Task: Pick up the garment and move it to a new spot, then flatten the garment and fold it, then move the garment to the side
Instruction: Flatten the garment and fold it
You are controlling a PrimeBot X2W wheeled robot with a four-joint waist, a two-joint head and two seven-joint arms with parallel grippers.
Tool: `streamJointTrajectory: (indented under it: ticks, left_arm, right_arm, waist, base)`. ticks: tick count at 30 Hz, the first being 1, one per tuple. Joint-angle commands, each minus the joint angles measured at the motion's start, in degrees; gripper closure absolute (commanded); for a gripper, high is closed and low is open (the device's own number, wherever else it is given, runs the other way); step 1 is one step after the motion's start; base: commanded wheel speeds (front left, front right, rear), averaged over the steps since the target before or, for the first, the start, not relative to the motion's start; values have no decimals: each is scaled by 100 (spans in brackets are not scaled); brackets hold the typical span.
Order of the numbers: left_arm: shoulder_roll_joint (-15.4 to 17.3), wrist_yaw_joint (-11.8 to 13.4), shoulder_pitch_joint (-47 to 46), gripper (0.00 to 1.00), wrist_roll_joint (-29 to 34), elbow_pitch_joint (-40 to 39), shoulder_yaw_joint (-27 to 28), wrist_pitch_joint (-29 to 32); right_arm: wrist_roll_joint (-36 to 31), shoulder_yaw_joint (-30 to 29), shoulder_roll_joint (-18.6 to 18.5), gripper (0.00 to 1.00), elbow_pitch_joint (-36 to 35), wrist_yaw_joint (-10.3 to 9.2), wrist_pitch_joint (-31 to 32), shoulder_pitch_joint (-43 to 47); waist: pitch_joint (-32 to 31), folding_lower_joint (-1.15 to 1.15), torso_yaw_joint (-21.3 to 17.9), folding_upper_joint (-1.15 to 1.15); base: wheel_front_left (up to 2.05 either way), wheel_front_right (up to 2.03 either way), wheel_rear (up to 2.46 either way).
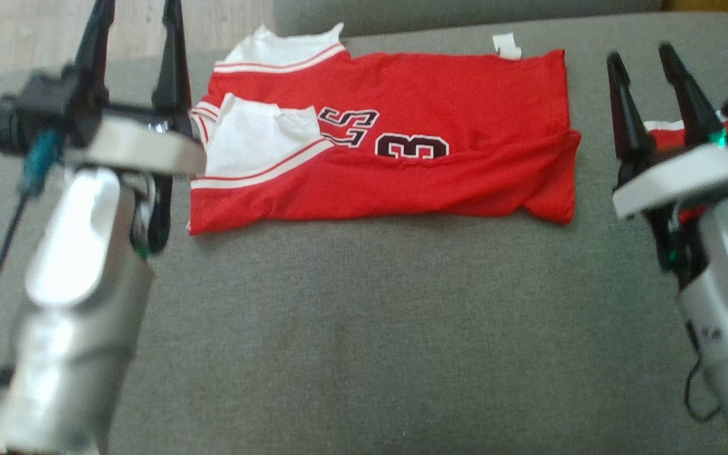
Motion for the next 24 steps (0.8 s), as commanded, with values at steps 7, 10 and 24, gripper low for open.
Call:
streamJointTrajectory:
  ticks: [7, 10, 24]
  left_arm:
    - [-328, 192, 1849, 0, 425, -1699, 713, -28]
    - [-493, 198, 2253, 0, 492, -1863, 813, -28]
    - [-861, 254, 3413, 0, 990, -1539, 1174, -29]
  right_arm:
    - [-701, -800, 660, 0, -763, -4, -317, 1360]
    - [-857, -1116, 957, 0, -901, -4, -328, 1740]
    - [-1322, -1305, 1516, 0, -1505, -4, -337, 2833]
  waist:
    - [-491, 1, 101, 0]
    - [-585, 1, 134, 0]
    - [-584, 1, -30, 0]
  base:
    - [0, 0, 0]
    - [0, 0, 0]
    - [0, 0, 0]
